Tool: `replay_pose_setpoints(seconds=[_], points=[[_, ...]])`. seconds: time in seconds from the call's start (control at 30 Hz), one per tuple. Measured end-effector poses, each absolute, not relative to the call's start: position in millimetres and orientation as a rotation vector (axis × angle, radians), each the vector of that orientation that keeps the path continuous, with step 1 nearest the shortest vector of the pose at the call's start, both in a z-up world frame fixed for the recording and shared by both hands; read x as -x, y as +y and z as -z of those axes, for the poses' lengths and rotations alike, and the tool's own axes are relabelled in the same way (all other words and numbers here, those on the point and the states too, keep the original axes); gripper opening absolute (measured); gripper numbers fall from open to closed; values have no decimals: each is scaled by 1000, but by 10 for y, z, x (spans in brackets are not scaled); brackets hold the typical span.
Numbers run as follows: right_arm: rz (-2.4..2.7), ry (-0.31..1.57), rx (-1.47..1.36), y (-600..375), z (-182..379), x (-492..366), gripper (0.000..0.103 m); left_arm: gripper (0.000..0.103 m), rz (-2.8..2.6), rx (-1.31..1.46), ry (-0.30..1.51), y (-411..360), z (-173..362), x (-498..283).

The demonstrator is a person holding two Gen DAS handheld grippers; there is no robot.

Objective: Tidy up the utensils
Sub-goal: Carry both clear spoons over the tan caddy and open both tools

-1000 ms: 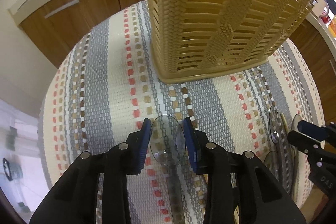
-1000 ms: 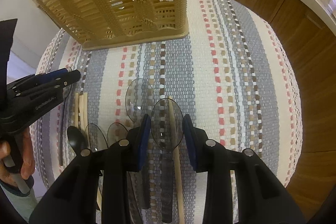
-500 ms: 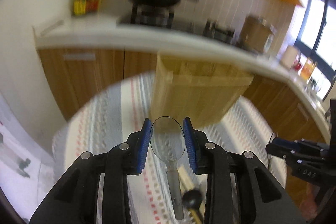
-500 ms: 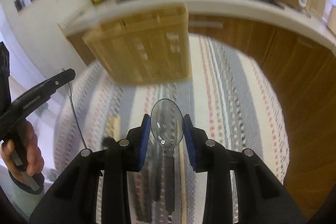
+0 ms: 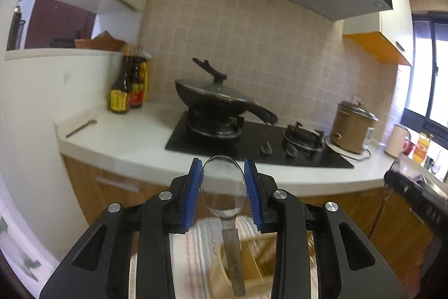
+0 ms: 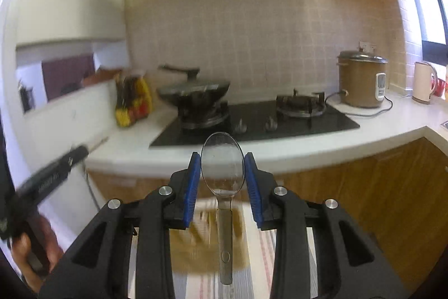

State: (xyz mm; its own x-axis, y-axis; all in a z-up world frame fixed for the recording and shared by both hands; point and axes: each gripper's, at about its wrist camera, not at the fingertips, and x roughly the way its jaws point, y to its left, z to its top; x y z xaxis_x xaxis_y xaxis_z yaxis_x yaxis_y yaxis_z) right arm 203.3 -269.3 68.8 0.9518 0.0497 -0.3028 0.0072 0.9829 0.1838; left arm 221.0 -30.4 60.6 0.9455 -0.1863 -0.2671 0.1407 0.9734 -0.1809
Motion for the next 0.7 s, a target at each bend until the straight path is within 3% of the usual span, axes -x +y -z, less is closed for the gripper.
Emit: replay_pose_setpoints(seconds=[0.27,0.5,0.7], points=[[-8,313,-231,-2761,-442,-2663,29,30,191,172,290,-332,-498,-2577],[4,320,-201,-2681,-234,-2692,29,30,238,190,293,-300,-631,-2611],[11,339,-177,-2653,-27,-2666,29,30,202,146,284,-472,-296,-2640]])
